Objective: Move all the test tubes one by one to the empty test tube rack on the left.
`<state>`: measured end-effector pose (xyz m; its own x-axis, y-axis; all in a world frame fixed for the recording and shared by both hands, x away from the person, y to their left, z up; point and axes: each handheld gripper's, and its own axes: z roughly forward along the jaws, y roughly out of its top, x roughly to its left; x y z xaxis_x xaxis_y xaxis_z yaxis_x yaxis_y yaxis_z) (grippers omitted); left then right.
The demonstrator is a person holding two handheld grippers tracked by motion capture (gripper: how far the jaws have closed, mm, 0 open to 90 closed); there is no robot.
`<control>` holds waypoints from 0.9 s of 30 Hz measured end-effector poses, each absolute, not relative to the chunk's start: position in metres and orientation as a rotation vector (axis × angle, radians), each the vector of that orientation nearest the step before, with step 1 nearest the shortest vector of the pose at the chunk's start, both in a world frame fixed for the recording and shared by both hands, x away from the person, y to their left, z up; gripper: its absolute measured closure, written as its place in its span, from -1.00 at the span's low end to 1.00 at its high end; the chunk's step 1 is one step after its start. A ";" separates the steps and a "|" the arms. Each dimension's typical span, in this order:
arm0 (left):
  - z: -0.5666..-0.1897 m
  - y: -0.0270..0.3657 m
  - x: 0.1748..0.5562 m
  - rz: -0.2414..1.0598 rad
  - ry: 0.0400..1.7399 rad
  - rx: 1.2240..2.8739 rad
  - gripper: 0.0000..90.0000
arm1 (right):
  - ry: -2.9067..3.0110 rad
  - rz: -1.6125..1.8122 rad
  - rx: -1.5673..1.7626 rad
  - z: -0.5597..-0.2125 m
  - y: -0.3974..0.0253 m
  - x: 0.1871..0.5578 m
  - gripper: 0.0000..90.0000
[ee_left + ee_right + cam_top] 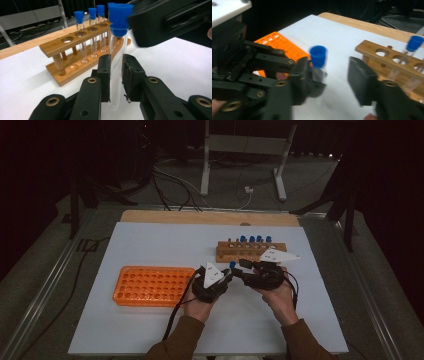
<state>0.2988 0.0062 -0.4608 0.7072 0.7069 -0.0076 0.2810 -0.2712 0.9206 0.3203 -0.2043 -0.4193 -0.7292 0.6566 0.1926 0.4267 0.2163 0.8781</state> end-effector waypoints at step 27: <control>-0.453 0.067 0.289 0.506 0.849 1.723 0.74 | 2.065 1.414 1.073 -0.427 -0.255 0.308 -1.00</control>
